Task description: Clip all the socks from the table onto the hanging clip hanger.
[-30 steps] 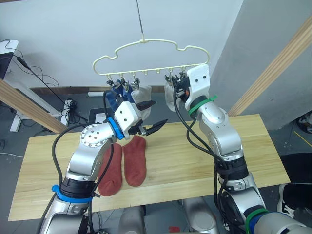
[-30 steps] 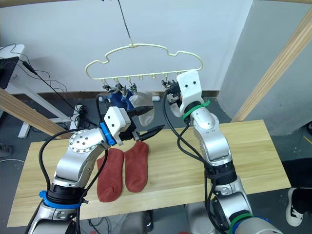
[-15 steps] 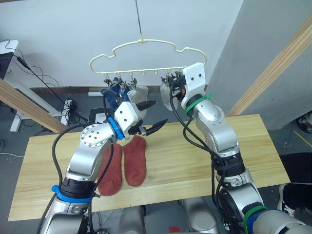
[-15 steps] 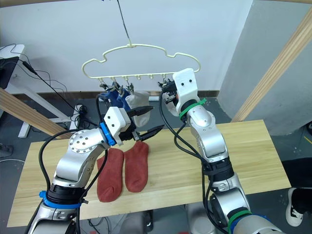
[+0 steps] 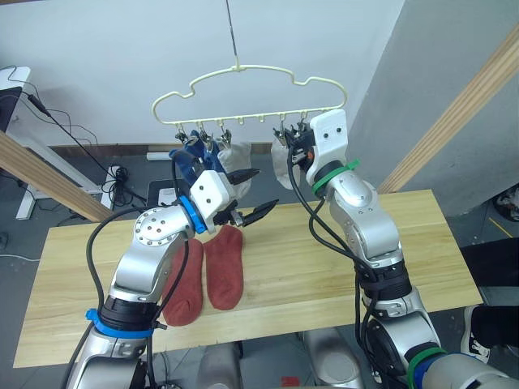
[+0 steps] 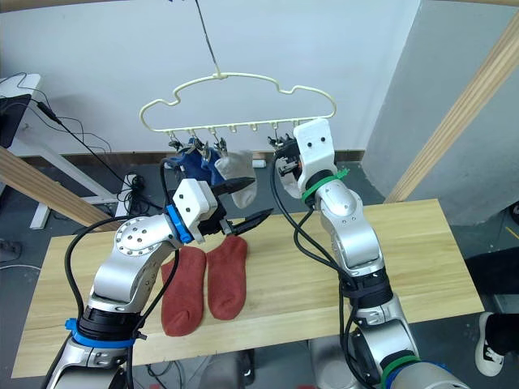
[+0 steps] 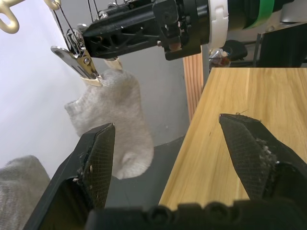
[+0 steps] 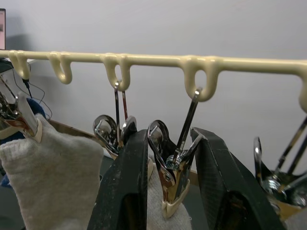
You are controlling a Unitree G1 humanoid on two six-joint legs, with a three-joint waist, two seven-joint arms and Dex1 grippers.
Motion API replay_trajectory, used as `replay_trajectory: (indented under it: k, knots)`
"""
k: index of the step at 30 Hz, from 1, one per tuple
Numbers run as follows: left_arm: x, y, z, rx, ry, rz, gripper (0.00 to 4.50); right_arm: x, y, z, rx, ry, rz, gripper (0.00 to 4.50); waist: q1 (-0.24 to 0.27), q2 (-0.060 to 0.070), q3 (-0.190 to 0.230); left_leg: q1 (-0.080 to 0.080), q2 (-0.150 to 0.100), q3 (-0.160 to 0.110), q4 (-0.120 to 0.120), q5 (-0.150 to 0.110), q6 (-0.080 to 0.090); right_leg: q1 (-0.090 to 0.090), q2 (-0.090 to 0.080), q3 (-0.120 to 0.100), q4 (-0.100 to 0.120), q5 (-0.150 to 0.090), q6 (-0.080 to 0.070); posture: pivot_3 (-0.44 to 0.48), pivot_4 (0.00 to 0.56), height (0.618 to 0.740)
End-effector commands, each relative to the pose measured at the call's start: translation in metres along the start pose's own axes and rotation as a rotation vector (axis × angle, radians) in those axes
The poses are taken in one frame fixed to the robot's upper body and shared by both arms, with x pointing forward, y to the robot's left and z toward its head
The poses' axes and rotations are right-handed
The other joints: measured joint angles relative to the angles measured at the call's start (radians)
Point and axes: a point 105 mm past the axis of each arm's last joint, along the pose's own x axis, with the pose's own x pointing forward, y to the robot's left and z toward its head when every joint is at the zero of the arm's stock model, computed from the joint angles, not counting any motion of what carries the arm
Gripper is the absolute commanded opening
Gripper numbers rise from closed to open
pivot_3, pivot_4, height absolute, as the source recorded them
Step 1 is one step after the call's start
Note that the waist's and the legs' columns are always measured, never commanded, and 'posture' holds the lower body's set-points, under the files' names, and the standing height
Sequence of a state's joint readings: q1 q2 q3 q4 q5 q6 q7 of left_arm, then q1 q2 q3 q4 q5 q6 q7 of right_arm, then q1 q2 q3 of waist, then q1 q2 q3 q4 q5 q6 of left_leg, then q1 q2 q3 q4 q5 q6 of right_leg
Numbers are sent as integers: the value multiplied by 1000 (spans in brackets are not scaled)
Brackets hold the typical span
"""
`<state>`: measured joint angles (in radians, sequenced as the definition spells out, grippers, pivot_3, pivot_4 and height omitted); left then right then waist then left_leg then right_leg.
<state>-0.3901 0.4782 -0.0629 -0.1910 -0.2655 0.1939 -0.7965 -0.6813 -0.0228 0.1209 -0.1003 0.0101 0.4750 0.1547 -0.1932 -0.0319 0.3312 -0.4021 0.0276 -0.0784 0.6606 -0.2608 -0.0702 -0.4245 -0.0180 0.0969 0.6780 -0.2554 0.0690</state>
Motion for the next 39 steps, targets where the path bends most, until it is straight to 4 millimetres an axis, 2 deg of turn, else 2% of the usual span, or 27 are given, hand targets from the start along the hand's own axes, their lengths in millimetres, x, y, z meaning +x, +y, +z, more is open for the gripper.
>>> replay_trajectory:
  k: [1, 5, 8, 10, 15, 27, 39]
  knots:
    - [0, -2, 7, 28, -30, -4, 3821, -4, 1, 17, -19, -57, -5, 1430, 0, 0, 0, 0, 0, 0, 0, 0, 0, 0, 0, 0, 0, 0, 0, -210, 285, 740]
    - [0, -2, 7, 29, -31, -6, 3821, -7, -1, 18, -13, -67, -15, 1430, 0, 0, 0, 0, 0, 0, 0, 0, 0, 0, 0, 0, 0, 0, 0, -210, 285, 740]
    - [1, -2, 6, 29, -31, -7, 3821, -8, -2, 17, -15, -62, -20, 1983, 0, 0, 0, 0, 0, 0, 0, 0, 0, 0, 0, 0, 0, 0, 0, -217, 281, 740]
    - [1, -2, 6, 29, -33, -7, 3821, -7, -2, 17, -21, -58, -23, 2585, 0, 0, 0, 0, 0, 0, 0, 0, 0, 0, 0, 0, 0, 0, 0, -217, 281, 740]
    - [1, -2, 6, 31, -34, -7, 3821, -8, -3, 17, -29, -55, -26, 2585, 0, 0, 0, 0, 0, 0, 0, 0, 0, 0, 0, 0, 0, 0, 0, -216, 278, 740]
    - [1, -1, 5, 34, -32, -9, 3821, -27, -3, 19, -35, -39, -54, 2585, 0, 0, 0, 0, 0, 0, 0, 0, 0, 0, 0, 0, 0, 0, 0, -225, 279, 740]
    - [2, 0, 4, 36, -31, -8, 3821, -16, 4, 21, -8, -48, -33, 2585, -1, 0, 0, 0, 0, 0, 0, 0, 0, 0, 0, 0, 0, 0, 0, -224, 279, 740]
